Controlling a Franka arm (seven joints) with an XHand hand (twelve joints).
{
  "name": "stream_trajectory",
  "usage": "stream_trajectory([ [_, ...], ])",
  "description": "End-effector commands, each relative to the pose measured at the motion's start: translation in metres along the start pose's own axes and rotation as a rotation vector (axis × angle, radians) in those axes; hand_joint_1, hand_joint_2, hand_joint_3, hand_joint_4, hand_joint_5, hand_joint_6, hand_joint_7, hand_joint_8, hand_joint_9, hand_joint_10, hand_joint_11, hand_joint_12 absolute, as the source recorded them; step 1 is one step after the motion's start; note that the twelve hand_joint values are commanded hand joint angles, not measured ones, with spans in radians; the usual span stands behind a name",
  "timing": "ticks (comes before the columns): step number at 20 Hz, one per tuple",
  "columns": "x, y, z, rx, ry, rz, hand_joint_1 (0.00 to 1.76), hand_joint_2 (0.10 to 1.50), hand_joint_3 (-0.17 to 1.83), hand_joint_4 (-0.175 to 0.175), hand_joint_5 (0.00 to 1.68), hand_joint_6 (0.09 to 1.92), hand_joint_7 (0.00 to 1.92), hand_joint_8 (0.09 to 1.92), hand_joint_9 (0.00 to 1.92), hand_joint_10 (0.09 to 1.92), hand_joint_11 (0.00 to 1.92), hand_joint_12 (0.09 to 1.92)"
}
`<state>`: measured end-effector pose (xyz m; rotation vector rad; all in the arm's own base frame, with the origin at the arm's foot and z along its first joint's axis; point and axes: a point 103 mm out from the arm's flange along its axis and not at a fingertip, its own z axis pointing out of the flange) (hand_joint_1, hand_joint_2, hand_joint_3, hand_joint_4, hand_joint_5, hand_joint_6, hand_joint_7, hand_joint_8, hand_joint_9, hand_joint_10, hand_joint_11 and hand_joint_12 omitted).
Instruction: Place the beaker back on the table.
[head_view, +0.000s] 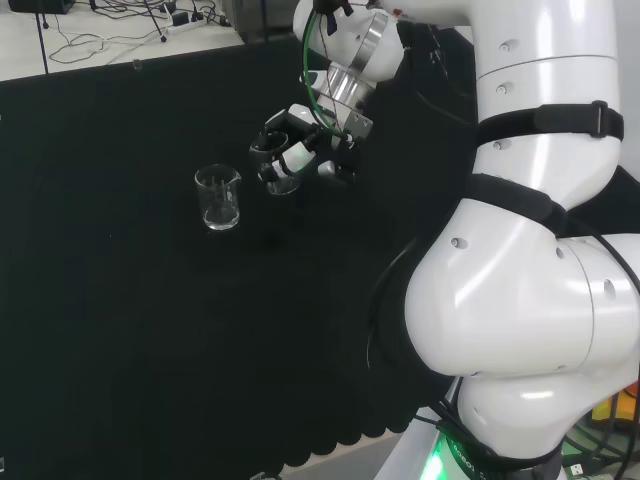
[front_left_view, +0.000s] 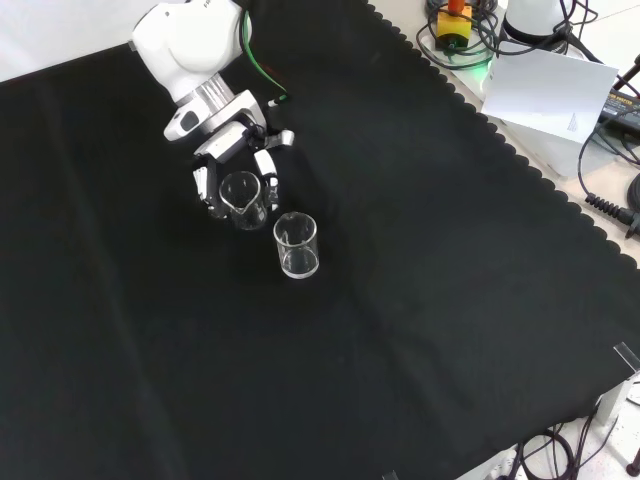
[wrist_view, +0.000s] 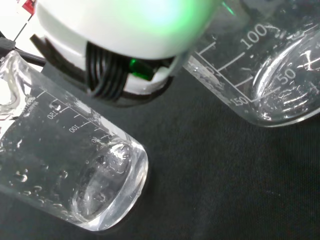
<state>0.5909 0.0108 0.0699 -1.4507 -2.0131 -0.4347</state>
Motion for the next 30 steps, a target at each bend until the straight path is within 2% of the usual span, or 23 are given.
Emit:
stream_trajectory([
  [1,-0.0016,-0.0016,0.0034,-0.019,0.004,0.000,1.44,0.56,0.80,-0.175,1.13,0.86,1.28,0.84,1.44,0.48,1.19,0.75],
  [12,-0.0040,-0.0023,0.0073,-0.023,-0.018,0.005,1.43,0.58,0.76,-0.175,1.15,0.86,1.28,0.82,1.43,0.42,1.17,0.77],
  [14,-0.0047,-0.0026,0.0066,-0.024,-0.015,0.006,1.43,0.61,0.72,-0.166,1.15,0.86,1.27,0.81,1.42,0.40,1.16,0.79],
  [17,-0.0069,-0.0042,0.0064,-0.019,-0.028,0.006,1.41,0.72,0.54,-0.129,1.13,0.87,1.23,0.81,1.36,0.40,1.15,0.85],
  [19,-0.0073,-0.0049,0.0077,-0.010,-0.032,0.004,1.32,0.74,0.54,-0.021,1.13,0.86,1.24,0.75,1.33,0.40,1.14,0.88],
  [21,-0.0077,-0.0056,0.0089,0.003,-0.033,0.004,1.21,0.82,0.44,-0.055,1.12,0.84,1.08,0.71,1.18,0.38,0.88,1.06],
  [22,-0.0081,-0.0060,0.0093,0.006,-0.034,0.004,1.19,0.77,0.46,-0.049,1.02,0.85,0.97,0.71,1.08,0.39,0.75,1.14],
  [24,-0.0081,-0.0067,0.0100,0.007,-0.033,0.005,1.17,0.62,0.63,-0.043,0.82,0.89,0.79,0.72,0.92,0.44,0.57,1.25],
  [26,-0.0079,-0.0074,0.0100,0.010,-0.037,0.004,1.15,0.54,0.72,-0.051,0.70,0.90,0.67,0.74,0.81,0.51,0.46,1.31],
  [30,-0.0081,-0.0099,0.0073,0.009,-0.048,0.006,1.11,0.51,0.74,-0.060,0.57,0.87,0.54,0.75,0.68,0.59,0.33,1.35],
])
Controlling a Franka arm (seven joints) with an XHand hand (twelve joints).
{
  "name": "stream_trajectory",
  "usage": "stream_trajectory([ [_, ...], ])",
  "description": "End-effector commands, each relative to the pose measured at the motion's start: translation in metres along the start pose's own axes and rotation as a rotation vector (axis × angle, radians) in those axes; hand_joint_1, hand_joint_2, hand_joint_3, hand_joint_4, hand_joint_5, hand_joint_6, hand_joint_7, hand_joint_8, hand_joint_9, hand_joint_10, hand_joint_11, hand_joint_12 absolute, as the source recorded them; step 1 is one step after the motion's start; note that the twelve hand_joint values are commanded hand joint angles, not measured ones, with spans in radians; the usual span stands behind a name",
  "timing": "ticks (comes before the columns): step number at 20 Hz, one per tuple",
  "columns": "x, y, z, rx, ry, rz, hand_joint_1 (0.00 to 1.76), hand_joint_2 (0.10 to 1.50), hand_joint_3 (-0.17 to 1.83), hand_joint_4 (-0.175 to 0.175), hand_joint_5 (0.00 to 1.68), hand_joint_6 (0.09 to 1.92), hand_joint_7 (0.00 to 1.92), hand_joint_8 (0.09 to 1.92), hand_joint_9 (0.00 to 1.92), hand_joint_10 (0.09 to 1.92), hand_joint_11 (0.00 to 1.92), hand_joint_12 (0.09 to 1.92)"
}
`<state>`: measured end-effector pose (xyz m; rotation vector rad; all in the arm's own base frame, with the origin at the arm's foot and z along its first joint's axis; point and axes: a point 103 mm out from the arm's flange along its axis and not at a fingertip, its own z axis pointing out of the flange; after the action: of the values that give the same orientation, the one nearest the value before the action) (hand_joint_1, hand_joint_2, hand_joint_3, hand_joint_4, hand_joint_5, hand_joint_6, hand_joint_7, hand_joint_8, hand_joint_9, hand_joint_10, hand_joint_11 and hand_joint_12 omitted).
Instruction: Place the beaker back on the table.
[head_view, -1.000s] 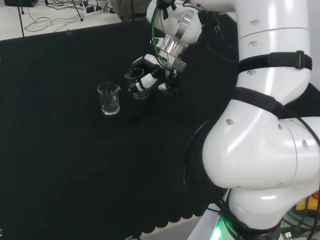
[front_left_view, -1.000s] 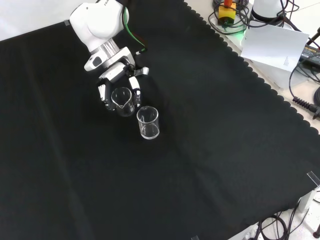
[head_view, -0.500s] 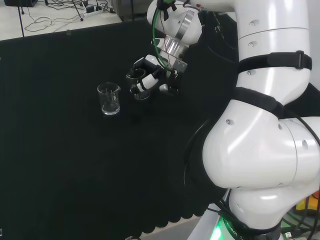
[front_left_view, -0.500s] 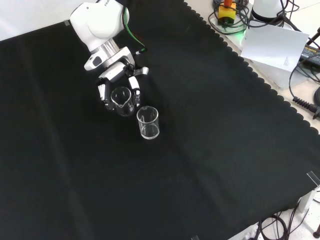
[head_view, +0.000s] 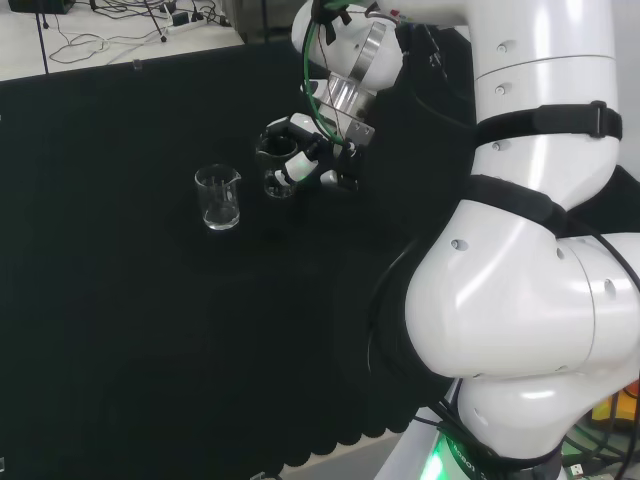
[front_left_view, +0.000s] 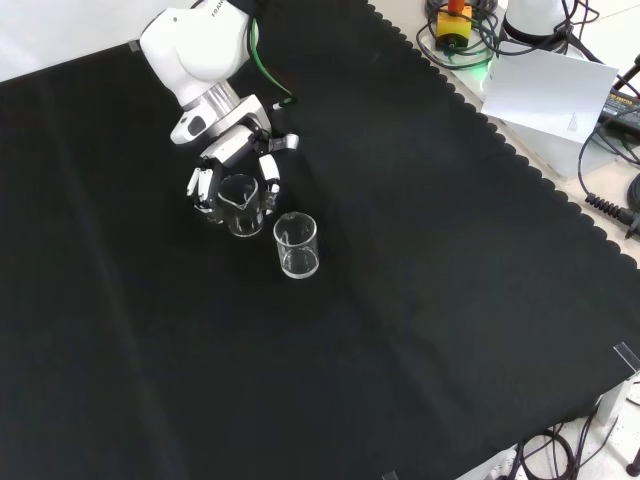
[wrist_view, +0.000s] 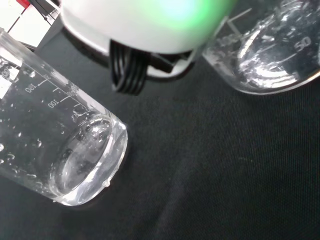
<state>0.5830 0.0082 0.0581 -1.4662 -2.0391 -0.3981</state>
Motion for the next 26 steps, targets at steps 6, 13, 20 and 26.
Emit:
stream_trajectory([
  [6,0.004,-0.004,-0.002,-0.011,-0.021,0.000,1.10,0.50,0.72,-0.065,0.51,0.82,0.50,0.75,0.62,0.63,0.28,1.37],
  [13,0.020,-0.016,-0.034,-0.060,-0.033,-0.007,1.03,0.50,0.62,-0.071,0.36,0.62,0.32,0.76,0.45,0.69,0.11,1.42],
  [20,0.054,-0.038,-0.071,-0.096,-0.073,-0.019,0.97,0.51,0.56,-0.072,0.34,0.48,0.25,0.74,0.36,0.72,0.00,1.45],
  [26,0.077,-0.070,-0.098,-0.138,-0.111,0.000,0.96,0.51,0.56,-0.072,0.34,0.47,0.25,0.74,0.36,0.72,0.00,1.45],
])
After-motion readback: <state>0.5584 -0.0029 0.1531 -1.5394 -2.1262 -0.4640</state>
